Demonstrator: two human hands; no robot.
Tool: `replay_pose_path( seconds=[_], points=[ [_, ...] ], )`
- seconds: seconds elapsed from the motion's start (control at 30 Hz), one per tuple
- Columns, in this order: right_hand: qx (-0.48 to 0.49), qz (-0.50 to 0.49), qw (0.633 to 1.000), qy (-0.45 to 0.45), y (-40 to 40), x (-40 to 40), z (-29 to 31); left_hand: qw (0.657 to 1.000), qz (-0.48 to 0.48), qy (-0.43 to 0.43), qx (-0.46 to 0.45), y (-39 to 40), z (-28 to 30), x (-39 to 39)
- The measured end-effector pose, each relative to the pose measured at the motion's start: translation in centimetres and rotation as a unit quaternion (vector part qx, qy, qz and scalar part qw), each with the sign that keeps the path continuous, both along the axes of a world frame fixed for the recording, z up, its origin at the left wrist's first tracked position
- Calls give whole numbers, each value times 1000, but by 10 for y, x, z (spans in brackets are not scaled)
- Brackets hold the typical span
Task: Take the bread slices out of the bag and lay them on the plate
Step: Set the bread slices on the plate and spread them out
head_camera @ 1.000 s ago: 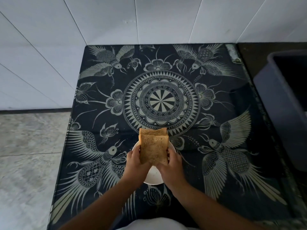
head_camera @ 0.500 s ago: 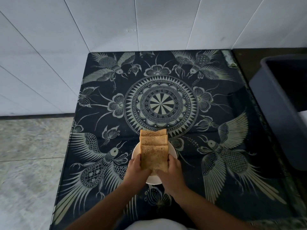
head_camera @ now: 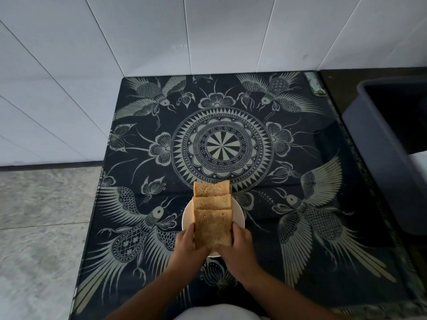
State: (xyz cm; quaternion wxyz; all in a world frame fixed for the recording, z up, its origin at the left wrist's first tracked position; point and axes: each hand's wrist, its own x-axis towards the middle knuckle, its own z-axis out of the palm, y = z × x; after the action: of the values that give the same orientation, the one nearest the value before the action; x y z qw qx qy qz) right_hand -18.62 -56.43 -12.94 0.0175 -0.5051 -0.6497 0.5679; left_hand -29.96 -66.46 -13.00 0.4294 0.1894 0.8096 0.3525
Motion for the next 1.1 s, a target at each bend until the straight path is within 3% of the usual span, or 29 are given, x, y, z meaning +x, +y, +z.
replay_pose_path(
  seconds=[0.47, 0.53, 0.63, 0.7, 0.83, 1.1],
  points=[
    [4, 60, 995, -80, 2, 3, -3, 1000, -19, 21, -5, -3, -9, -5],
    [9, 43, 998, -33, 6, -1, -1, 999, 10, 9, 36, 2, -5, -9],
    [-24, -1, 996, 87, 17, -9, 2, 977, 89, -113, 157, 11, 2, -17],
    [-62, -10, 990, 128, 23, -13, 3, 964, 91, -163, 190, 16, 4, -22],
    [-113, -1, 982, 151, 25, -17, -1, 952, 64, -205, 219, 21, 5, -21],
    [-124, 18, 977, 173, 27, -14, -2, 948, 39, -220, 226, 17, 6, -21]
  ],
)
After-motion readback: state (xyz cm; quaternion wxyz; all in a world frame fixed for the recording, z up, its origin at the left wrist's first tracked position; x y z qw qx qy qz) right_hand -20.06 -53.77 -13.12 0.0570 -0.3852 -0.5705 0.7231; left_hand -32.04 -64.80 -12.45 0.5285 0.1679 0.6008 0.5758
